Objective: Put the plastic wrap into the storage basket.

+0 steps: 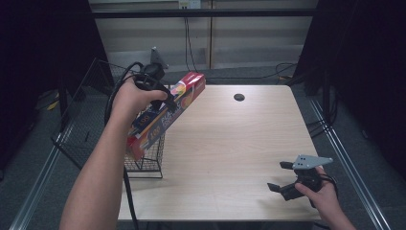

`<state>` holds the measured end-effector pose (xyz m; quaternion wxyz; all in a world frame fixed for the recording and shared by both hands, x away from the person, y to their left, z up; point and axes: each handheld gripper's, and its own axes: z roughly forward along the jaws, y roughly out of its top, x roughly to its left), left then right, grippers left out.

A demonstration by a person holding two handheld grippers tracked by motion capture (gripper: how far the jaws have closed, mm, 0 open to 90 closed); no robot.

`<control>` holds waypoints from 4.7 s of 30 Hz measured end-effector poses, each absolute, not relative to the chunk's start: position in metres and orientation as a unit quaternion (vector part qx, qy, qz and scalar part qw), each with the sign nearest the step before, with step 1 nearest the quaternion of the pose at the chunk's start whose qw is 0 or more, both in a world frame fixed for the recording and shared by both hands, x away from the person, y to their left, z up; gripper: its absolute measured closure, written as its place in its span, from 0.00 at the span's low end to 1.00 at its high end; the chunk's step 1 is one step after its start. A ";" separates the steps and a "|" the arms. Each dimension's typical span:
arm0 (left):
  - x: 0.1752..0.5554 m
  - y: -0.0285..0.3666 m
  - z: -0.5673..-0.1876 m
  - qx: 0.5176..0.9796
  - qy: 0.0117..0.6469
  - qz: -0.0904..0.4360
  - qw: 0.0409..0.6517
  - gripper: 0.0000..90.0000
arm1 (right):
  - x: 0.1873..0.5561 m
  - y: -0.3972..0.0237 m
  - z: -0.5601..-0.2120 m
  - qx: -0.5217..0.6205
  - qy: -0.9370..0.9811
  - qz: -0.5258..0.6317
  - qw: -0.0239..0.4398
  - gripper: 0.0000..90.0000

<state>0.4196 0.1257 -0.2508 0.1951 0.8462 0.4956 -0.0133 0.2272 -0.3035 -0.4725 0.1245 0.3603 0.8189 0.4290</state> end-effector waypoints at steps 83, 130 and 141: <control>0.423 0.215 -0.227 0.774 0.605 0.039 0.183 0.50 | 0.226 -0.302 -0.474 0.359 0.820 0.429 0.123 0.03; 0.424 0.257 -0.243 0.727 0.661 0.082 0.165 0.50 | 0.226 -0.299 -0.474 0.355 0.823 0.426 0.123 0.04; 0.424 0.270 -0.256 0.709 0.682 0.090 0.155 0.50 | 0.225 -0.298 -0.475 0.355 0.824 0.424 0.122 0.04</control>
